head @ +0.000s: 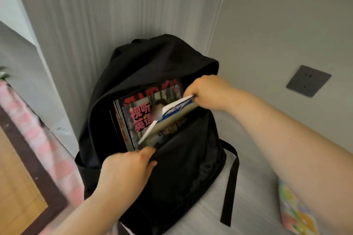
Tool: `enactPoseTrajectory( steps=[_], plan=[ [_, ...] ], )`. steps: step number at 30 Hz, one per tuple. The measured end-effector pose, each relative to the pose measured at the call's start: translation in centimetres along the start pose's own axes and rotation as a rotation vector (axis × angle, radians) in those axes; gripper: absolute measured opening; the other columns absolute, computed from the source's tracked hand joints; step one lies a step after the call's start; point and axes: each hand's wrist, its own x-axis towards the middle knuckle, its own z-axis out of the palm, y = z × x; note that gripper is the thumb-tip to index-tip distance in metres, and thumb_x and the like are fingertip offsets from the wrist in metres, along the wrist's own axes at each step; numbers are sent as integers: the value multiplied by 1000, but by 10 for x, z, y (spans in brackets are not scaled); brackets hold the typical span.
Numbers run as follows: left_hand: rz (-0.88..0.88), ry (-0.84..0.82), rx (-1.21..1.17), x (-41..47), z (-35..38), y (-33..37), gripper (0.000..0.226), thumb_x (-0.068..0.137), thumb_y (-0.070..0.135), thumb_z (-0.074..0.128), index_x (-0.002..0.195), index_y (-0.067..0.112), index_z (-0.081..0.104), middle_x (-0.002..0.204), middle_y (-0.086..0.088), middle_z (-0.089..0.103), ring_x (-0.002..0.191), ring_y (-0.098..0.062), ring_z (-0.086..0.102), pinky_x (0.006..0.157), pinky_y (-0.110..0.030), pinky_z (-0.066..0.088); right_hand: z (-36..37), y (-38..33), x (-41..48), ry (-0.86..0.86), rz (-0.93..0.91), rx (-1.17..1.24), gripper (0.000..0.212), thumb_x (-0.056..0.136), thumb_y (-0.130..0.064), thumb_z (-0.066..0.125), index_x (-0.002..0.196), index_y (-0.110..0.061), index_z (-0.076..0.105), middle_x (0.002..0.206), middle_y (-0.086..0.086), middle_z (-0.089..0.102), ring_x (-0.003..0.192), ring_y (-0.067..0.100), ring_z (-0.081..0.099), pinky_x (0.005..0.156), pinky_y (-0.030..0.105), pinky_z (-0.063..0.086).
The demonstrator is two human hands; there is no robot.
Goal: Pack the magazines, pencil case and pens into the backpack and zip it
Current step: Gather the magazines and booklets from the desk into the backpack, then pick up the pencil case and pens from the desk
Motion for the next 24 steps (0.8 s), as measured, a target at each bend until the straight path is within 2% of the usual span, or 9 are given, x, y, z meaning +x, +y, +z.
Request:
enactPoseTrajectory(
  steps=[2,5,7,8,10,12,15,19,24],
  plan=[
    [12,-3,-19,1,-1,-2,36,32,27,91,60,20,70,32,-1,56,24,-18,52,26,-17,34,13,-17,12,-84,-101,-206,28,78,-2,48,93,-16,67,86,10,64,88,32,60,57,25,34],
    [19,-19,-32,0,-2,-6,36,33,29,90,62,22,71,34,1,59,26,-16,54,26,-19,38,41,-39,26,-210,-167,-329,28,84,0,45,108,-6,59,108,15,62,100,33,58,69,30,40],
    [4,-14,-61,2,-2,-10,37,33,29,90,63,22,71,33,1,58,26,-16,54,26,-19,38,62,-49,34,-339,-121,-318,35,86,2,44,121,1,48,122,19,54,107,34,55,76,33,44],
    [-12,-14,-79,3,-2,-12,37,34,29,90,65,22,71,34,0,59,27,-16,55,25,-21,39,72,-51,37,-423,-88,-292,36,86,2,44,123,1,46,123,20,53,106,33,56,75,32,43],
    [-47,-21,-98,3,-1,-14,37,37,29,90,68,21,72,37,-1,62,29,-17,57,26,-24,41,84,-49,39,-552,-16,-194,33,87,-1,46,119,0,50,114,19,58,99,32,58,69,28,41],
    [-73,-23,-96,2,0,-15,35,43,29,88,73,20,72,43,-2,65,33,-19,60,30,-25,44,86,-40,38,-589,36,-54,29,86,-7,52,114,0,56,105,17,61,92,31,58,65,26,41],
    [-144,-56,-117,7,-2,-11,31,57,31,82,84,20,71,55,-3,71,45,-22,65,38,-28,47,80,-24,32,-496,78,162,27,83,-14,59,108,-7,64,113,12,65,99,28,59,74,25,41],
    [-92,9,-105,15,-3,2,36,44,26,89,73,13,72,50,-3,68,39,-23,62,32,-24,43,64,-10,4,-185,182,439,23,84,-14,58,105,-12,67,113,5,68,101,19,60,86,25,43],
    [-25,48,-131,27,2,37,21,56,21,84,72,11,74,74,-8,75,60,-29,70,45,-36,53,50,25,-70,110,328,608,21,86,-15,57,103,-15,68,108,4,70,100,16,62,91,29,45]
  ],
)
